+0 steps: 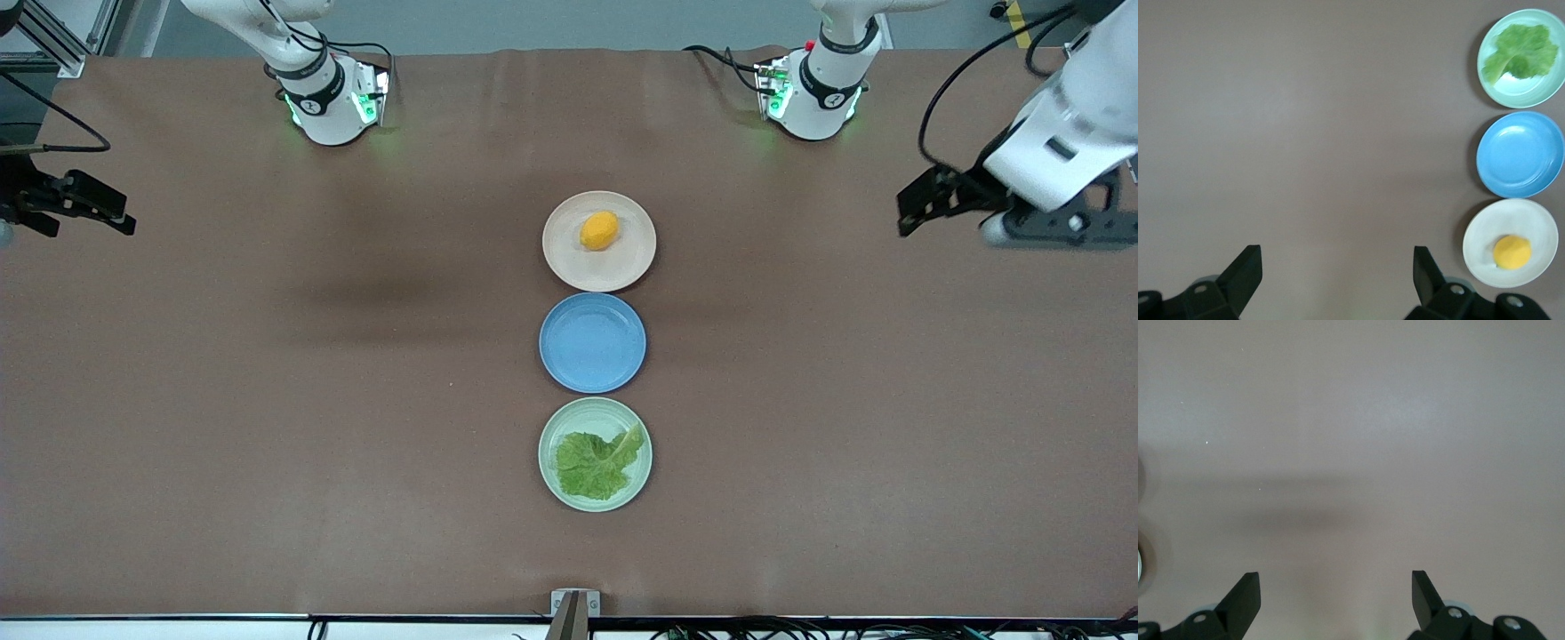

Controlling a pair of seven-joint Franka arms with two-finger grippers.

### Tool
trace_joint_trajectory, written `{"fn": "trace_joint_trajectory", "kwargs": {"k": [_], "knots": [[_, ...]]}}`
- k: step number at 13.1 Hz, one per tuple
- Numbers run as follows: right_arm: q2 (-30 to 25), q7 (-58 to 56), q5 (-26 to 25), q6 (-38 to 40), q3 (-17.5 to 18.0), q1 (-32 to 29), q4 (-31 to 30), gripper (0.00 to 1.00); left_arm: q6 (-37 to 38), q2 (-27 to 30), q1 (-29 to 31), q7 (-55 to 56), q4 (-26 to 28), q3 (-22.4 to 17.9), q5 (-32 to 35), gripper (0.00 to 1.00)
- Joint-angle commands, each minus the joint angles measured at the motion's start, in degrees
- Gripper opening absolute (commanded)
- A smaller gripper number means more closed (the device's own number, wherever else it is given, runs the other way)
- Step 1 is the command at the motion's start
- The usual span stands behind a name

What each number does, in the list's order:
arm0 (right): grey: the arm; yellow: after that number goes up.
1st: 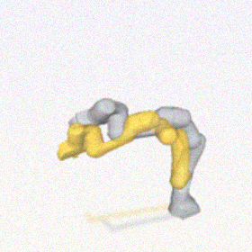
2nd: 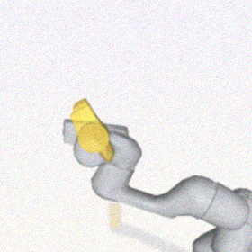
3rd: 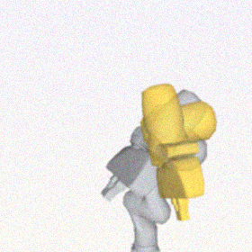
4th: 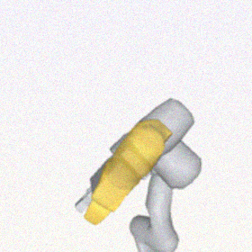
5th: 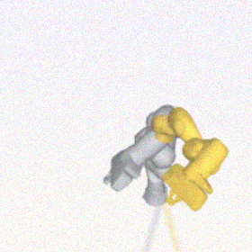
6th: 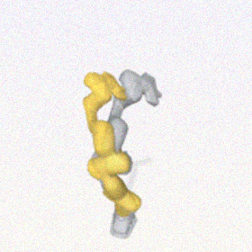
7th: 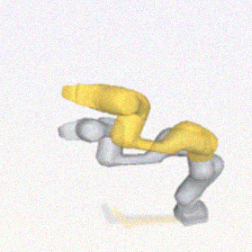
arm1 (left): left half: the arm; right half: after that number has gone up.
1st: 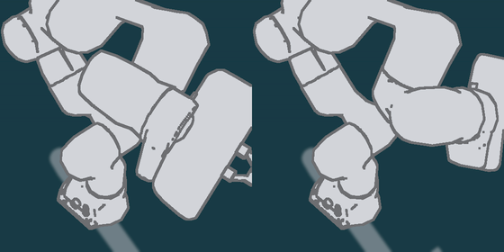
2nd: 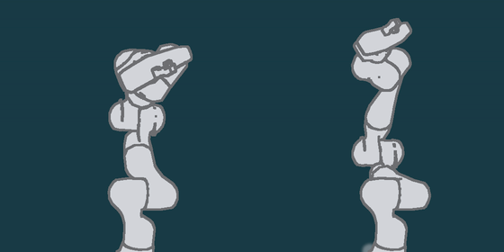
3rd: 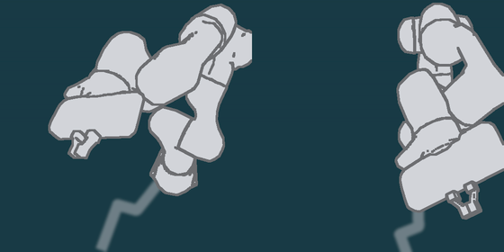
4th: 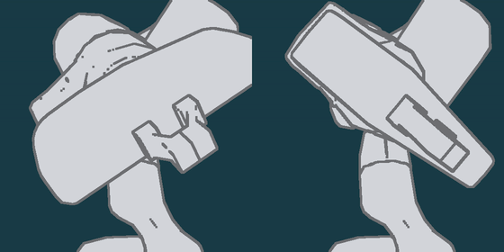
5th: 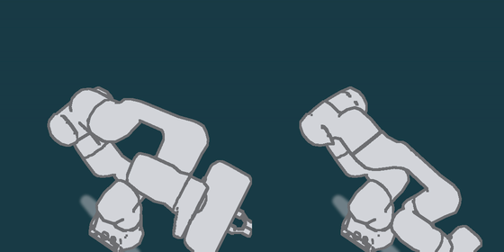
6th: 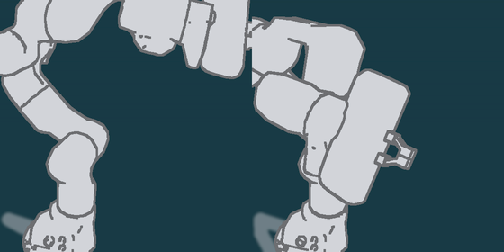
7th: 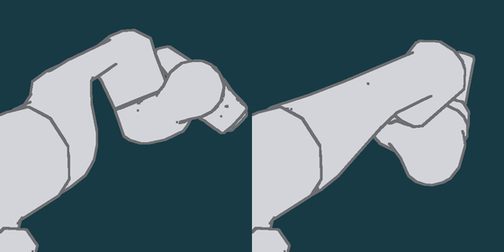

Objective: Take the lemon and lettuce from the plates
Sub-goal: 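Raise both arms from rest and swing them toward the plates, then lower the right gripper onto the lemon while the left gripper descends to the lettuce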

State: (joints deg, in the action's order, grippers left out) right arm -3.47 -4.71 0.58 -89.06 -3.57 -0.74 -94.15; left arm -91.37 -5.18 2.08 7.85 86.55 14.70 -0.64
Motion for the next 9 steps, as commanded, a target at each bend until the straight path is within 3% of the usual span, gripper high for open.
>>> {"fn": "trace_joint_trajectory", "kwargs": {"k": [1, 3, 5, 9], "knots": [[3.5, 0.7, -0.4, -0.1, 0.1, -0.1, 1.0, 1.00, -5.7, -9.1, -3.1, -0.7, -4.4, 0.3, -0.8, 1.00], [8.6, 0.2, -0.5, 0.4, 0.1, -0.1, 2.0, 1.00, -13.9, -14.1, -7.0, -0.6, -4.5, 0.2, -0.2, 1.00], [8.7, 1.8, 0.4, 2.1, 0.1, 1.9, 2.2, 1.00, -22.7, -19.3, -9.5, -0.3, -4.6, 0.3, 0.4, 1.00], [5.7, 30.4, 5.1, 1.4, 0.3, 12.0, -2.9, 1.00, -38.8, -29.7, -15.1, 0.4, -7.1, -0.5, 0.5, 1.00]]}}
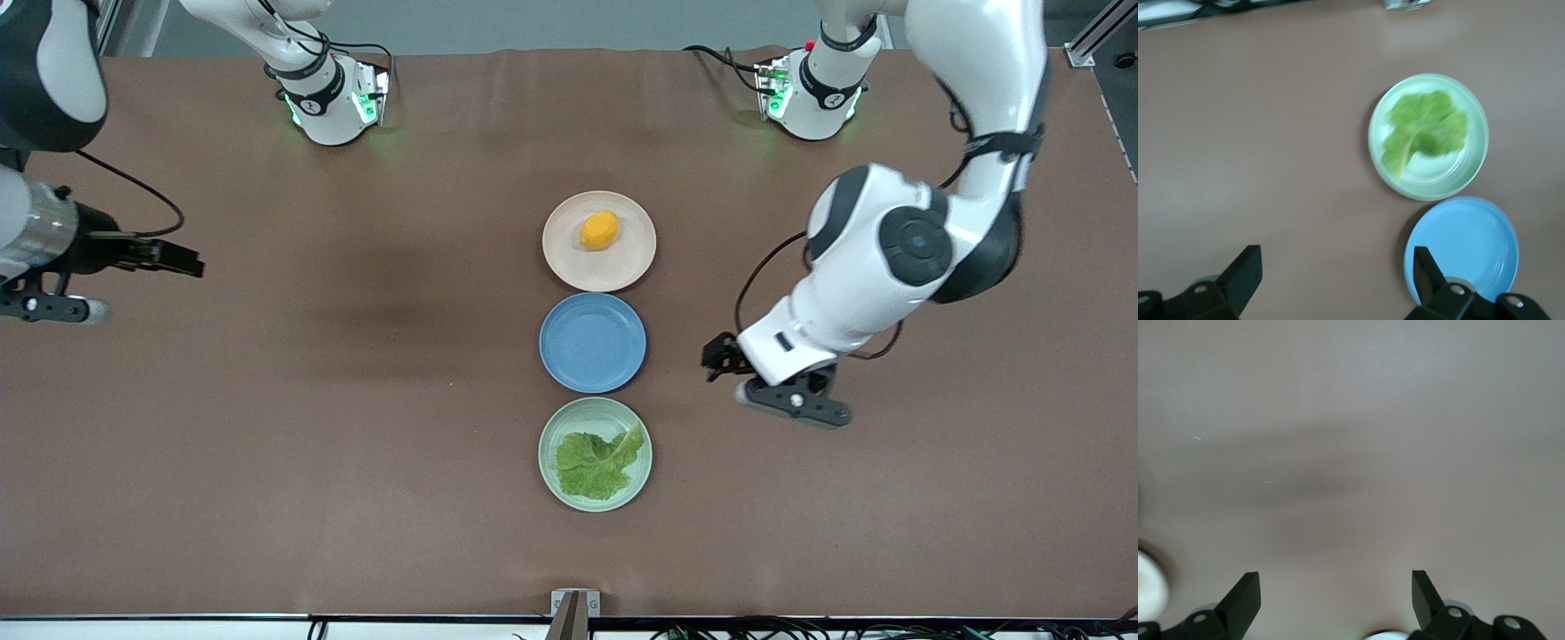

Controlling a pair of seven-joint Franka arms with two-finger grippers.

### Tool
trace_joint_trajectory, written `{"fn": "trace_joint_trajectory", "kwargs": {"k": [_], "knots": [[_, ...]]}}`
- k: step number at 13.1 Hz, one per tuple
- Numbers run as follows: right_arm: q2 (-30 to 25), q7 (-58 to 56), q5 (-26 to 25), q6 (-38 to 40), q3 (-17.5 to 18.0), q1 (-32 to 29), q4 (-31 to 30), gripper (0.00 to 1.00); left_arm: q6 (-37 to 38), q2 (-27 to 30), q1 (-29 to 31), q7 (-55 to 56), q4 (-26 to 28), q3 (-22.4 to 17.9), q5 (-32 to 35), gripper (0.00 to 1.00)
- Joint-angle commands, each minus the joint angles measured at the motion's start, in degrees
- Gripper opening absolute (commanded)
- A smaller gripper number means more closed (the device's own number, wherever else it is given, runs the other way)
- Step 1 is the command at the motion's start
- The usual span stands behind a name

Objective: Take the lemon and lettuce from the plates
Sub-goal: 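Lower the right gripper onto the lemon while the left gripper descends to the lettuce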

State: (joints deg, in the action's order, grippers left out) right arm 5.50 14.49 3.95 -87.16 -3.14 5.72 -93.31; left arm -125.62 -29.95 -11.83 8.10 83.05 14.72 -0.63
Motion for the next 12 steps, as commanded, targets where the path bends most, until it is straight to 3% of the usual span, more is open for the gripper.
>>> {"fn": "trace_joint_trajectory", "kwargs": {"k": [1, 4, 6, 10, 12], "knots": [[-4.2, 18.7, 2.6, -2.9, 0.0, 10.1, -6.0, 1.00, -9.3, -7.2, -2.3, 0.3, -3.5, -0.5, 0.6, 1.00], [-4.3, 39.9, 3.3, -14.7, 0.7, 24.0, -11.8, 1.00, -15.7, -11.2, -4.9, 0.7, -3.7, -1.7, 0.7, 1.00], [-2.1, 53.5, 3.3, -23.6, 0.7, 33.2, -14.5, 1.00, -18.2, -13.4, -8.6, 0.8, -4.2, -4.7, 1.4, 1.00], [10.0, 74.9, 0.5, -35.8, 0.6, 48.1, -14.7, 1.00, -23.9, -19.9, -18.3, 1.7, -7.9, -13.6, 1.3, 0.99], [15.2, 81.0, -1.0, -41.0, 0.6, 51.7, -14.6, 1.00, -26.4, -23.6, -21.6, 1.5, -10.9, -17.5, 1.2, 0.87]]}}
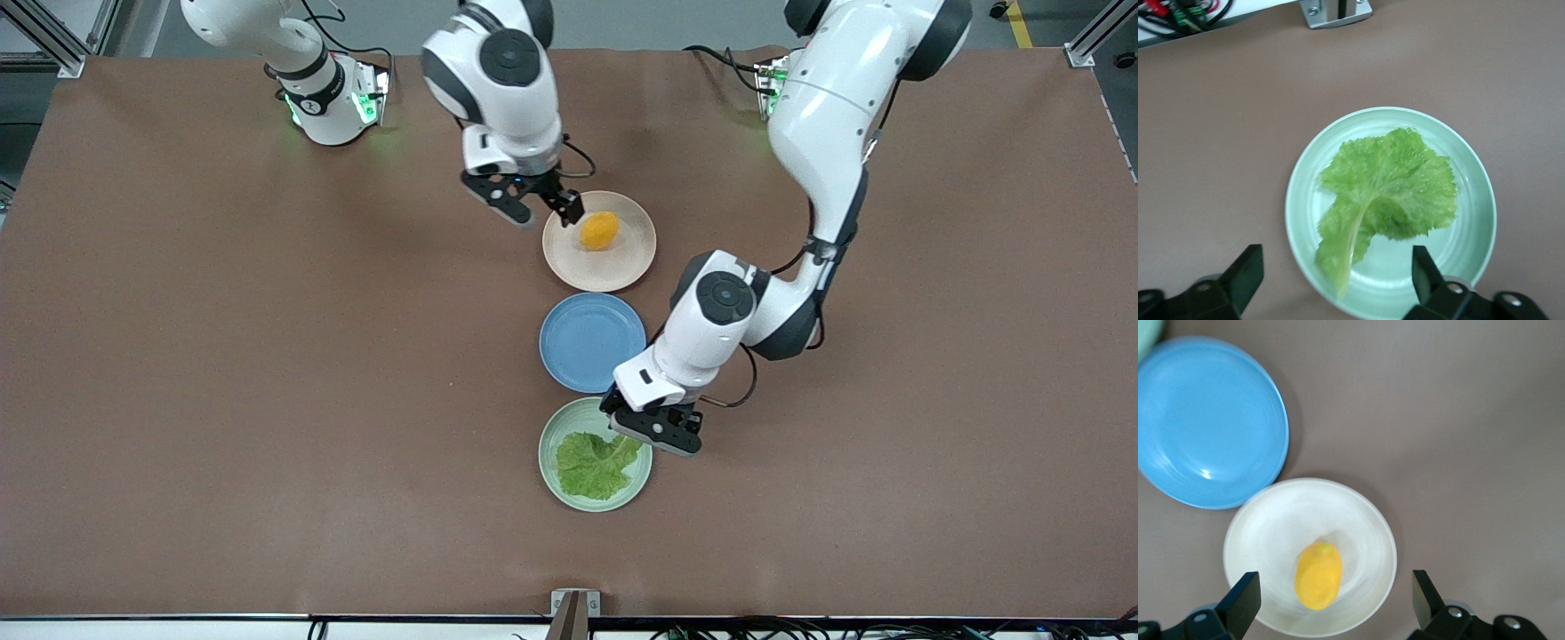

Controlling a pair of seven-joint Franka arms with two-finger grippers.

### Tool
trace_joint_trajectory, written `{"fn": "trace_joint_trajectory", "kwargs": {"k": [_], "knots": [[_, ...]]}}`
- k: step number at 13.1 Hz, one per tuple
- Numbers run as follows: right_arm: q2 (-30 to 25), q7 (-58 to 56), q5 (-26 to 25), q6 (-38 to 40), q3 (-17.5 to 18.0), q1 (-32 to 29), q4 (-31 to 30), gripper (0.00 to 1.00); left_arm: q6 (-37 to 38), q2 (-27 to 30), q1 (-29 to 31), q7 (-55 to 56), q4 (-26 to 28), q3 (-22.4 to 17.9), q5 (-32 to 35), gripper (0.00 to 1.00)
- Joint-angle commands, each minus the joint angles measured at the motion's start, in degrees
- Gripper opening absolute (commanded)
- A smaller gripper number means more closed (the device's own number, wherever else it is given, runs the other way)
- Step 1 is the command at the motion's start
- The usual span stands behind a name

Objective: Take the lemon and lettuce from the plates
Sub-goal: 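Lower the right gripper onto the lemon while the left gripper descends to the lettuce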

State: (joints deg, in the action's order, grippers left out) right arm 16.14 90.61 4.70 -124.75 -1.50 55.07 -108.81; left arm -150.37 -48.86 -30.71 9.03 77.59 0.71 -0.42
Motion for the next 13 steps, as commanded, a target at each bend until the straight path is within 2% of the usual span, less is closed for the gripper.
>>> {"fn": "trace_joint_trajectory", "kwargs": {"k": [1, 3, 9, 12, 13], "knots": [[6.4, 7.3, -1.9, -5.9, -1.0, 3.4, 1.0, 1.00, -1.9, -6.1, -3.6, 1.1, -6.0, -3.9, 1.0, 0.86], [9.7, 11.3, -1.9, -9.9, -1.0, 4.5, 1.4, 1.00, -2.7, -7.3, -4.5, 0.7, -6.2, -4.7, 1.1, 0.80], [18.3, 17.7, -2.0, -14.2, -1.1, 7.1, 5.6, 0.96, -8.7, -10.5, -6.5, 0.5, -6.4, -6.2, 1.1, 0.78], [20.2, 17.8, -2.0, -16.7, -1.1, 7.9, 5.7, 0.86, -11.2, -12.0, -8.7, 0.0, -6.2, -9.0, 1.2, 0.76], [20.3, 17.8, -2.1, -16.8, -1.1, 8.2, 6.0, 0.76, -11.2, -12.0, -8.8, -0.9, -6.0, -9.1, 1.2, 0.74]]}}
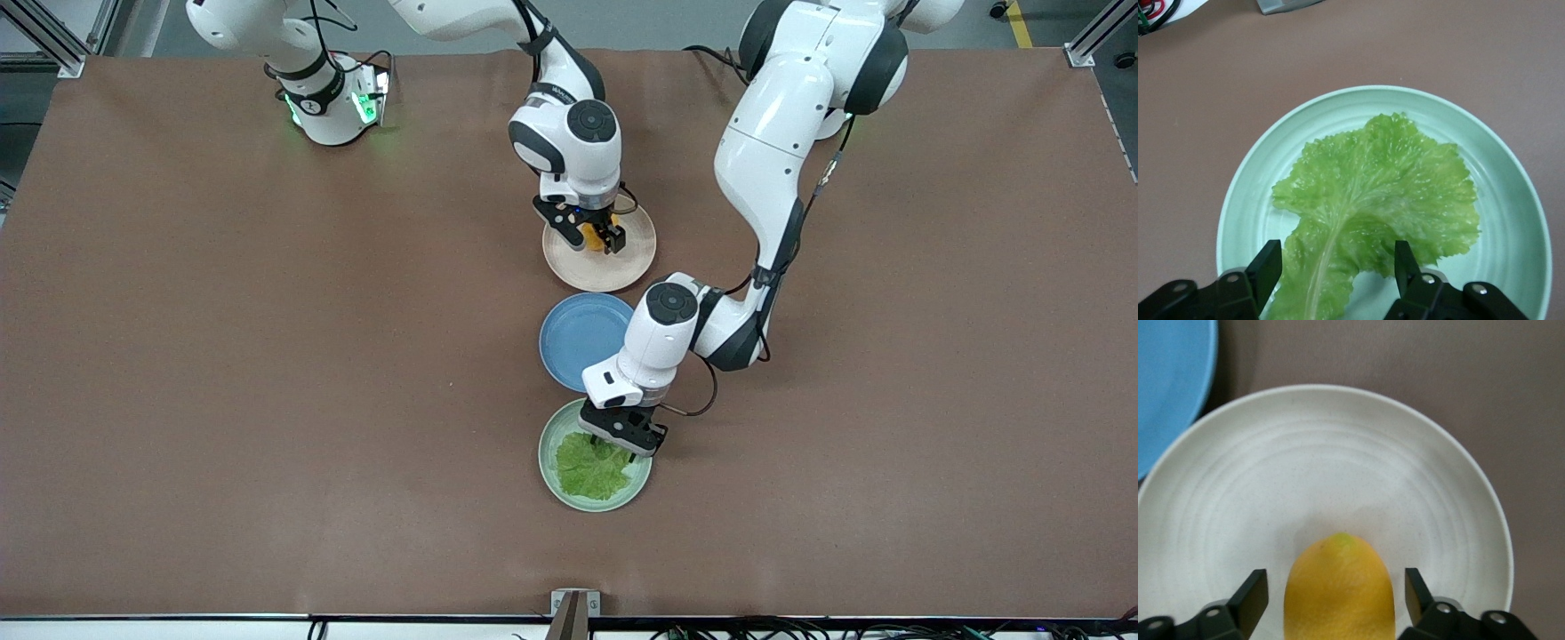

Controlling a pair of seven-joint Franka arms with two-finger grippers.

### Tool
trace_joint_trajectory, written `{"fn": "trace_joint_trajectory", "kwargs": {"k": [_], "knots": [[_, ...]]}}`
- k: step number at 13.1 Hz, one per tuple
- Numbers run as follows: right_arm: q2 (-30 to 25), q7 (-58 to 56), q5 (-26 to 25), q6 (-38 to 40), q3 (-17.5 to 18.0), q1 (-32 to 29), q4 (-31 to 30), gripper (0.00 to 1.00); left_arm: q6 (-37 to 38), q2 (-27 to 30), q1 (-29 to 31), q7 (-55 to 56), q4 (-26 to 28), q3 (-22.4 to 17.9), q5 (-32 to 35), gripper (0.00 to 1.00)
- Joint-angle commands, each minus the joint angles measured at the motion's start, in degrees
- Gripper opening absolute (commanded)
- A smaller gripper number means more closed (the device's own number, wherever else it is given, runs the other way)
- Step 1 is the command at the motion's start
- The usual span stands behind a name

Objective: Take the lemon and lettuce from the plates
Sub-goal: 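Lower the right gripper onto the lemon while the left gripper descends to the lettuce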

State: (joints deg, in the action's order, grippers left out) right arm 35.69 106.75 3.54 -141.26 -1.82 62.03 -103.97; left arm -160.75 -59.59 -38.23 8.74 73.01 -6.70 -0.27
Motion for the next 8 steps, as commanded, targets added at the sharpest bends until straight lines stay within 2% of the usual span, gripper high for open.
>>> {"fn": "trace_joint_trajectory", "kwargs": {"k": [1, 2, 3, 5, 8], "knots": [[0.8, 1.4, -0.8, -0.2, -0.7, 1.2, 1.1, 0.58, -0.8, -1.1, -1.1, -1.9, -1.4, -1.7, 1.2, 0.73], [0.7, 0.8, -0.7, 0.2, -0.7, 1.1, 1.2, 0.26, -0.8, -1.2, -1.1, -3.0, -1.4, -1.7, 1.2, 0.68], [0.4, 0.6, -0.7, 0.5, -0.8, 0.8, 1.4, 0.03, -0.8, -1.2, -1.1, -3.1, -1.3, -1.6, 1.2, 0.62], [-1.1, -3.7, -0.7, 3.9, -0.9, -1.4, 1.8, 0.00, -0.8, -1.1, -1.1, -3.1, -0.9, -1.6, 1.4, 0.57], [-7.7, -20.6, -0.5, 13.4, -1.0, -8.8, 1.7, 0.00, -0.8, -1.1, -1.1, -3.0, -0.8, -1.6, 1.2, 0.23]]}}
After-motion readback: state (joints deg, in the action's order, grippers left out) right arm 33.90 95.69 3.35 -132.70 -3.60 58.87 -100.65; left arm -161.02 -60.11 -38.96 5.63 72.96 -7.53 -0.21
